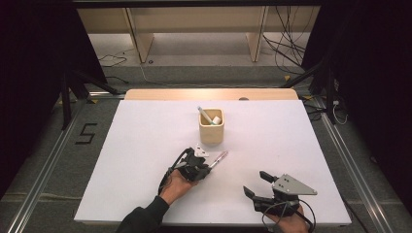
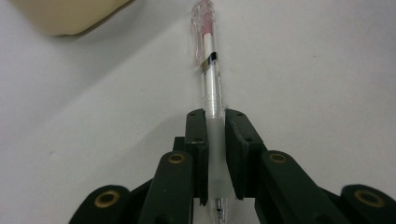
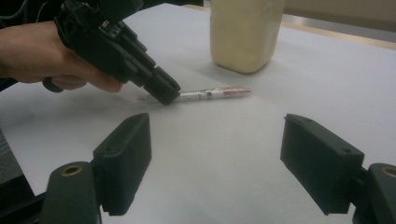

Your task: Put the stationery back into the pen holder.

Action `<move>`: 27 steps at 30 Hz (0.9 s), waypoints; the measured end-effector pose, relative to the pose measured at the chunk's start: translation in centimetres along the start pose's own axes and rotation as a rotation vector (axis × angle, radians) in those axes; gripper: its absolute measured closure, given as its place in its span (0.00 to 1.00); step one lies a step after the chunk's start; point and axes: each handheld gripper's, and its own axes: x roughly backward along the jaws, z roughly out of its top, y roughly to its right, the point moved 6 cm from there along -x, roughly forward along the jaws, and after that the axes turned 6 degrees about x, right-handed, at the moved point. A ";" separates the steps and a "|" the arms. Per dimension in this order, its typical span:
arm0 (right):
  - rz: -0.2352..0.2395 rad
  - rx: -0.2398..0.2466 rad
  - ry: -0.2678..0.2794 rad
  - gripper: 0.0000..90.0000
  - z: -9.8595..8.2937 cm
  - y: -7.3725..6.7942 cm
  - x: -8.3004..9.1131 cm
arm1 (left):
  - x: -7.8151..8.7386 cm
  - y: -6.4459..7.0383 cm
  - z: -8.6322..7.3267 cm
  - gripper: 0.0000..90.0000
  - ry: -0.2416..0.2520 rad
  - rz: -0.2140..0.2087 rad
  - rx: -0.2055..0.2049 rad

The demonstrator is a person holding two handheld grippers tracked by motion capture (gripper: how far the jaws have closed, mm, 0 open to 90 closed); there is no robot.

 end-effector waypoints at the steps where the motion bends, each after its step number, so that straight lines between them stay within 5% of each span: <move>1: 0.001 0.000 -0.001 0.28 0.0 0.0 0.0 | 0.1 0.0 0.0 0.88 0.003 -0.006 0.000; 15: 0.007 0.015 0.011 0.26 0.1 -0.3 -0.1 | 1.4 0.7 0.8 0.88 -0.007 -0.080 -0.027; 27: -0.014 0.153 -0.008 0.23 0.2 -1.5 -1.0 | 2.1 2.4 1.2 0.88 -0.028 -0.139 -0.064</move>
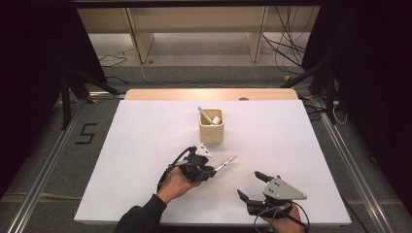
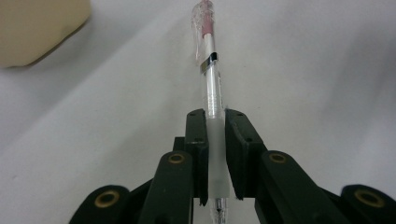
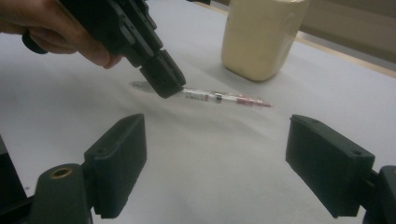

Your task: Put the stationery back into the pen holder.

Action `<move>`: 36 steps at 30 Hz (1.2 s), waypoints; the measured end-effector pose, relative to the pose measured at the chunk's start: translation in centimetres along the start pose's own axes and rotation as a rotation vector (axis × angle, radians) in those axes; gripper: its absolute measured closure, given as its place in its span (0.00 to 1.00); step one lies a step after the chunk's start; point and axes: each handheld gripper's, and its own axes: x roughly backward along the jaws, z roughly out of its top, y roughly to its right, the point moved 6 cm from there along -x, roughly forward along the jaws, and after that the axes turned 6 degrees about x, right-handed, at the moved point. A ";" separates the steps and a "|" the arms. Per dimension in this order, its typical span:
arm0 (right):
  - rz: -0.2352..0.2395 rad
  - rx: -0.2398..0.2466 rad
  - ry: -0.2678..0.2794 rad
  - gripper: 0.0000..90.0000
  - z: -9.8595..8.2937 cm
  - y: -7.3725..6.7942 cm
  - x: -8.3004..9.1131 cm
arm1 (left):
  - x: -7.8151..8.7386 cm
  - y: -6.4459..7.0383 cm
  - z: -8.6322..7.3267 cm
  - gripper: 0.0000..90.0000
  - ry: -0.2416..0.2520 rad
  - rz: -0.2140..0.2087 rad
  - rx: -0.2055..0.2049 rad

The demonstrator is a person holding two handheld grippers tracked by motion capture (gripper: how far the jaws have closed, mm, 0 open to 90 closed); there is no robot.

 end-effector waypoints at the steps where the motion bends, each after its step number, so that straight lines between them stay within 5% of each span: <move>1: -0.004 0.015 0.000 0.23 0.1 -0.1 -0.1 | 0.0 0.2 0.0 0.88 -0.001 -0.005 0.001; 17: -0.106 0.305 -0.060 0.24 0.2 -1.2 -1.4 | 0.9 2.8 0.6 0.88 -0.035 -0.069 -0.084; 23: -0.169 0.466 -0.093 0.25 0.1 -1.5 -2.2 | 1.0 3.3 0.5 0.88 -0.051 -0.083 -0.111; 28: -0.233 0.657 -0.156 0.29 -0.3 -2.0 -3.0 | 1.1 3.6 0.5 0.88 -0.062 -0.094 -0.123; 36: -0.280 0.839 -0.178 0.38 -0.4 -2.9 -4.3 | 1.2 4.1 0.4 0.88 -0.078 -0.110 -0.140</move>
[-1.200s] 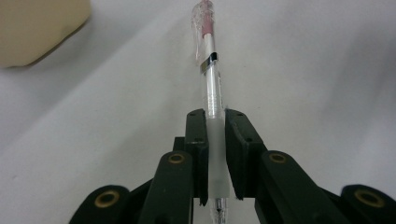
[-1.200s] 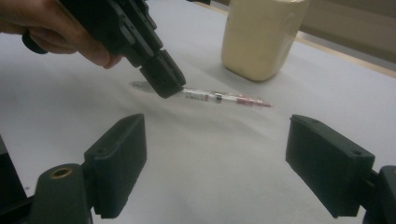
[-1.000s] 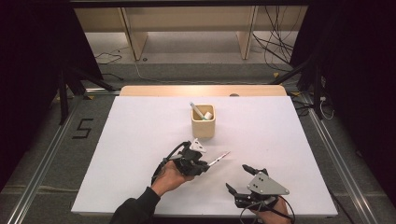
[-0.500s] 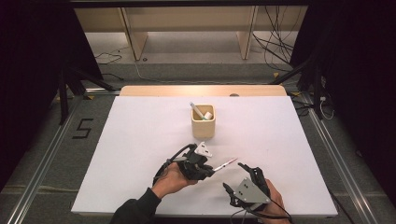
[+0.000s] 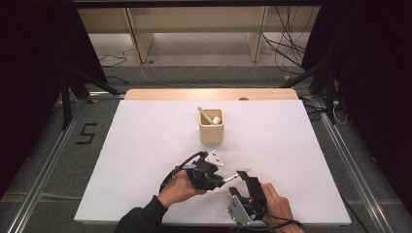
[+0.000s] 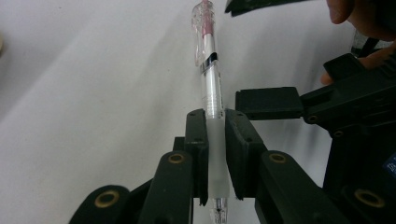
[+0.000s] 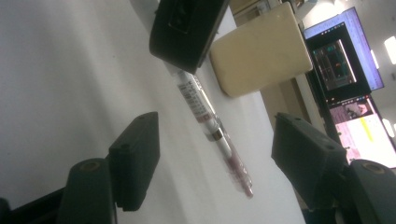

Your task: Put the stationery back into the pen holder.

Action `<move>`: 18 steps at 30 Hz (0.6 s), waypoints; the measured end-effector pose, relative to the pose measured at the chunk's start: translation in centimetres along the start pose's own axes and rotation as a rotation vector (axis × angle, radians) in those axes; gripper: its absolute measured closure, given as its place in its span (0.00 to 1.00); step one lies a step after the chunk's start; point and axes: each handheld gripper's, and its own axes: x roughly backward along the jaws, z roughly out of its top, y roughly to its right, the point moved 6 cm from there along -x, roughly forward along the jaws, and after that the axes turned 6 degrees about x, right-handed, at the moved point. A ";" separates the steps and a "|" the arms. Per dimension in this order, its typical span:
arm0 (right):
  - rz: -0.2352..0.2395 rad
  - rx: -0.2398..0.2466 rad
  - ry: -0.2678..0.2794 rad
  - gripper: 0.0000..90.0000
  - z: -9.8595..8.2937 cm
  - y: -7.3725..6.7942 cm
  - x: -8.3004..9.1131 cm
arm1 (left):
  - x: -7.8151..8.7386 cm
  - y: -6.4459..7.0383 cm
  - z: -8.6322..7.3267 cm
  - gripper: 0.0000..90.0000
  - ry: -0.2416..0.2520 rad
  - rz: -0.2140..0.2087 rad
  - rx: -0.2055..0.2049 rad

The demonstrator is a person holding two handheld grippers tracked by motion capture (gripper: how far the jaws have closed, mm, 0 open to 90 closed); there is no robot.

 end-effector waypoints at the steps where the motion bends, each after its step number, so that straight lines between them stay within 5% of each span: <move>1: 0.000 0.013 -0.005 0.39 0.0 -0.1 -0.1 | 0.0 0.1 0.0 0.88 -0.002 -0.001 -0.002; 18: -0.020 0.171 -0.025 0.62 0.4 -0.9 -0.8 | -0.1 0.2 -0.2 0.88 -0.030 -0.018 -0.013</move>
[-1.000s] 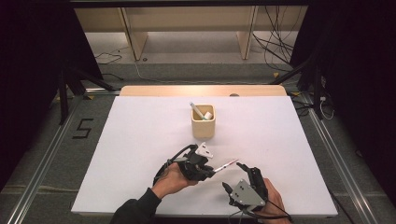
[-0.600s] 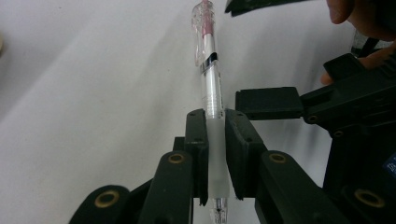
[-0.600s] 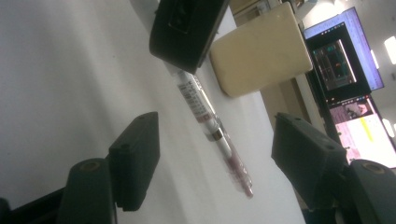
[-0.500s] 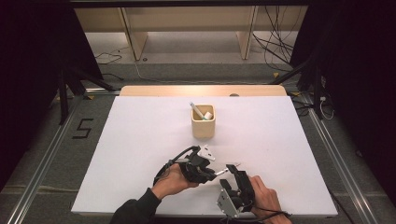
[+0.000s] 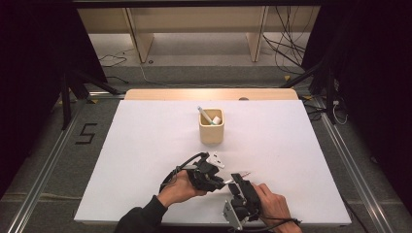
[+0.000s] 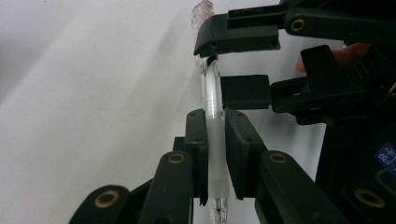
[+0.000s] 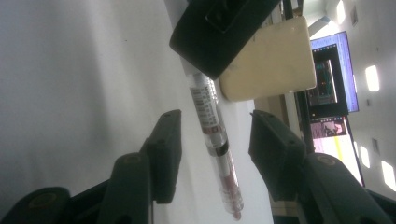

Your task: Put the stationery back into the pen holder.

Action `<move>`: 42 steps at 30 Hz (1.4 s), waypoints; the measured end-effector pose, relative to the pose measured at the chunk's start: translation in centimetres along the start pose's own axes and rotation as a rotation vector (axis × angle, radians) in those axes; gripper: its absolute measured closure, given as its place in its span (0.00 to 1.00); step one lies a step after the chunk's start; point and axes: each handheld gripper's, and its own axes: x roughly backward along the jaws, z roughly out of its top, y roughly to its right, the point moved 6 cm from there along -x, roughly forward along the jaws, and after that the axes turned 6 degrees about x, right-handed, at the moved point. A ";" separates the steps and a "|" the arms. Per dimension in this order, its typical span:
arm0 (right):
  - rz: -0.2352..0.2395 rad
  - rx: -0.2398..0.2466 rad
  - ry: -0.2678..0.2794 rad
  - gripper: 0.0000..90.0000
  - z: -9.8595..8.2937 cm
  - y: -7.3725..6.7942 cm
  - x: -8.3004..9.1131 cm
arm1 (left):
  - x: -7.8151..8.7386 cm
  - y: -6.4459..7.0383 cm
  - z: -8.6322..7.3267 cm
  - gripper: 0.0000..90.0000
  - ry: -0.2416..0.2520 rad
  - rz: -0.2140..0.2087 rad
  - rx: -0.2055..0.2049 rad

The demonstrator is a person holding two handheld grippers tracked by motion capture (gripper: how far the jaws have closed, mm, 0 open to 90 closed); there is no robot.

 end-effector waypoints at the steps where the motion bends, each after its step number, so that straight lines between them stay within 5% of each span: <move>1: -0.007 0.001 -0.004 0.63 0.0 0.0 0.0 | 0.0 0.0 0.0 0.88 -0.002 -0.002 0.000; 24: 0.002 0.092 0.012 0.84 0.6 -0.6 -0.2 | 0.0 0.4 -0.2 0.88 -0.029 -0.023 -0.018; 39: -0.002 0.139 0.013 0.88 0.6 -0.8 -0.2 | 0.0 0.3 -0.2 0.86 -0.024 -0.036 0.000; 42: -0.007 0.140 0.012 0.88 0.5 -0.7 -0.1 | -0.1 0.1 -0.3 0.80 -0.035 -0.034 0.009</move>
